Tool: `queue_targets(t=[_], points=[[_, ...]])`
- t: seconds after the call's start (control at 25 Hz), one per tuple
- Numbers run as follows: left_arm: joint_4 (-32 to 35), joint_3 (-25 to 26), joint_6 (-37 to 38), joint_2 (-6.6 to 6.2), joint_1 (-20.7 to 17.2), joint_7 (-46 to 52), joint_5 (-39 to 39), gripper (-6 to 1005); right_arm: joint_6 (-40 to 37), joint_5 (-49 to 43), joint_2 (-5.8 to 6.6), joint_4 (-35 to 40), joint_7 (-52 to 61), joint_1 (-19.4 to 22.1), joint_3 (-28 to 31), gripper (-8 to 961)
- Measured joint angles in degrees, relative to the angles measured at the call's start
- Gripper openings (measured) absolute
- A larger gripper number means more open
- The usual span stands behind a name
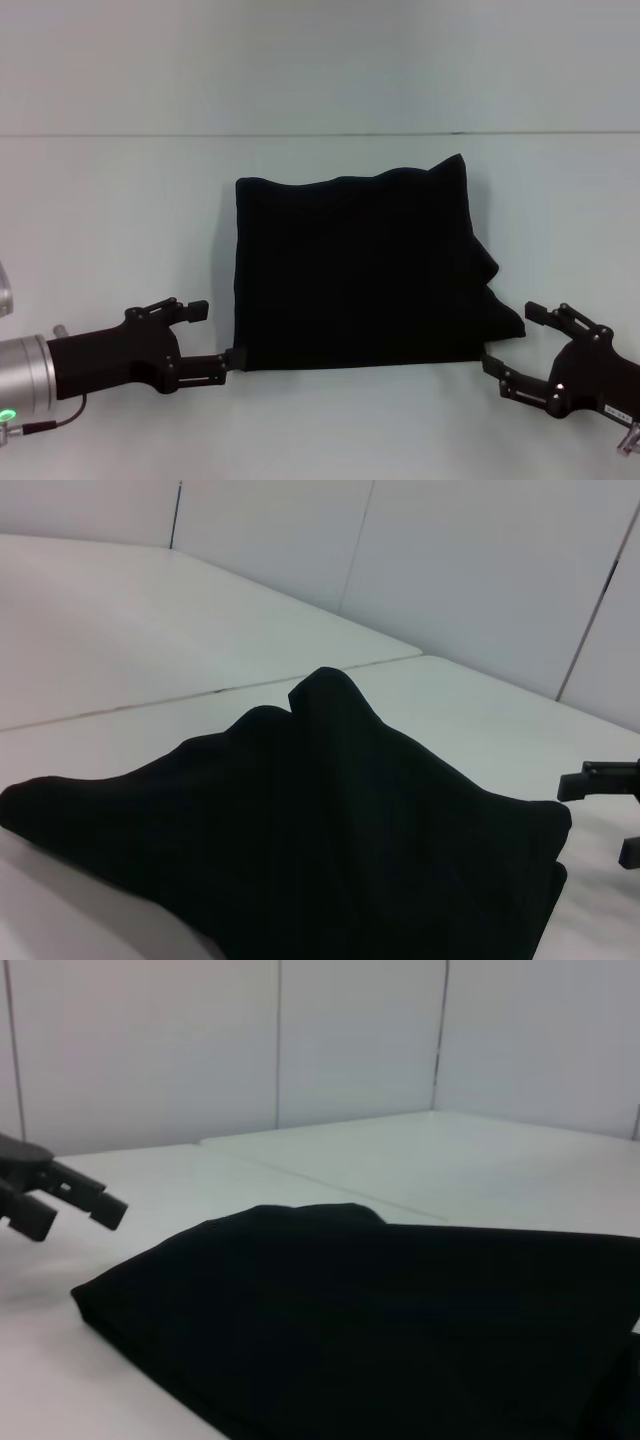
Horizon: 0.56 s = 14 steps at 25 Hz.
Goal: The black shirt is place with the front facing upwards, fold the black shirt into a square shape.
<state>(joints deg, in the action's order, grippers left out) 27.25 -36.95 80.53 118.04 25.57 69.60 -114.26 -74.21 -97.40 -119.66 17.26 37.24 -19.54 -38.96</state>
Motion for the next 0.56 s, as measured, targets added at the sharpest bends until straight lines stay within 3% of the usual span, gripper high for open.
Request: queue_targets(t=[0.56], points=[[-0.01,0.07,-0.62,0.06,0.03,0.00,0.00,951,-0.96,-0.06,-0.04,0.14,-0.06,-0.54,0.47,942]])
